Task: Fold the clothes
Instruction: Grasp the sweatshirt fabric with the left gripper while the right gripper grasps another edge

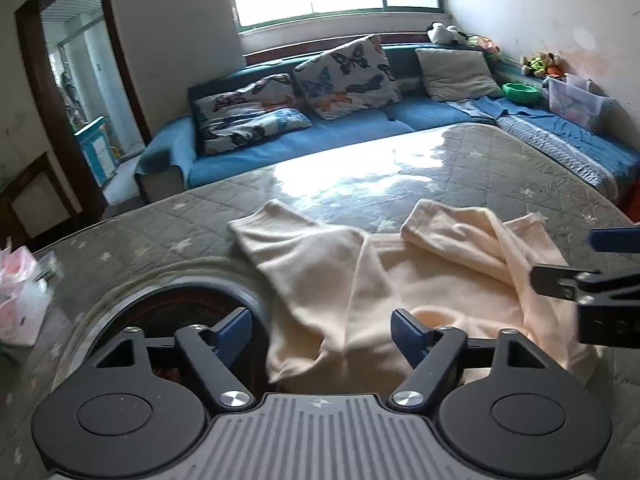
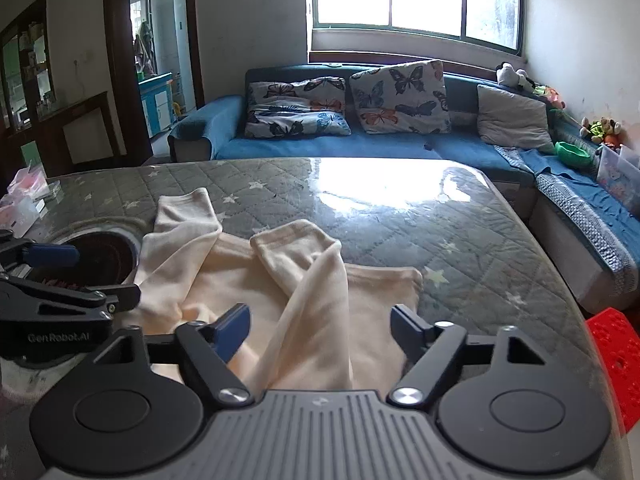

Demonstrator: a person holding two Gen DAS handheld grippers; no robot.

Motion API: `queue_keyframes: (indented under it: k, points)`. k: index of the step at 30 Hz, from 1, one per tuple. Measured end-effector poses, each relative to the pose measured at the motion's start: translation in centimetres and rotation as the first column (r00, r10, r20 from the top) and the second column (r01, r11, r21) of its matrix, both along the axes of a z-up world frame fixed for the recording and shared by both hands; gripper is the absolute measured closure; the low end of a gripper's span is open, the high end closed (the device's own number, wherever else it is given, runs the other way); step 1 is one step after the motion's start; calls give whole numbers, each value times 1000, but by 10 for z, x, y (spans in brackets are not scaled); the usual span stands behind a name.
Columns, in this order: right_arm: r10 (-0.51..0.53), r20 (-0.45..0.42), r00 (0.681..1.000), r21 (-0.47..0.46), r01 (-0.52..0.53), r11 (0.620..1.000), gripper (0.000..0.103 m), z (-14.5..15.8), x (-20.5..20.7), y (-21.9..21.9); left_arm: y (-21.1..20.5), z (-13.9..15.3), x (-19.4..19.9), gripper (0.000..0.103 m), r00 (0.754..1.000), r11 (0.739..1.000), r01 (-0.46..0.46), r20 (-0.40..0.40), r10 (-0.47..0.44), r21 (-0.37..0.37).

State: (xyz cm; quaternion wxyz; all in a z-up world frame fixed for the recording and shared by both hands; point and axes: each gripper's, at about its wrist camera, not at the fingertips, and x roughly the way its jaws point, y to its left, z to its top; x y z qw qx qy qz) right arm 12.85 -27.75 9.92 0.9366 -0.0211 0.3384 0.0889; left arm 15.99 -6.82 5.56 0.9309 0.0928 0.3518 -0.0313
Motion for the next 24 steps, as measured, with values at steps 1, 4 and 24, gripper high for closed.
queue_keyframes:
  k: [1,4,24]
  points:
    - [0,-5,1000,3,0,1000,33,-1,6,0,-2,0,5,26,1000,1000,7,-3,-7,-4]
    - [-1,-23,1000,12,1,1000,39,-4,23,1,-5,-3,21,26,1000,999,17,-24,-18,-34]
    - [-34,-100,994,73,41,996,94,-34,56,-14,7,-15,33,94,997,994,29,-66,-36,-103]
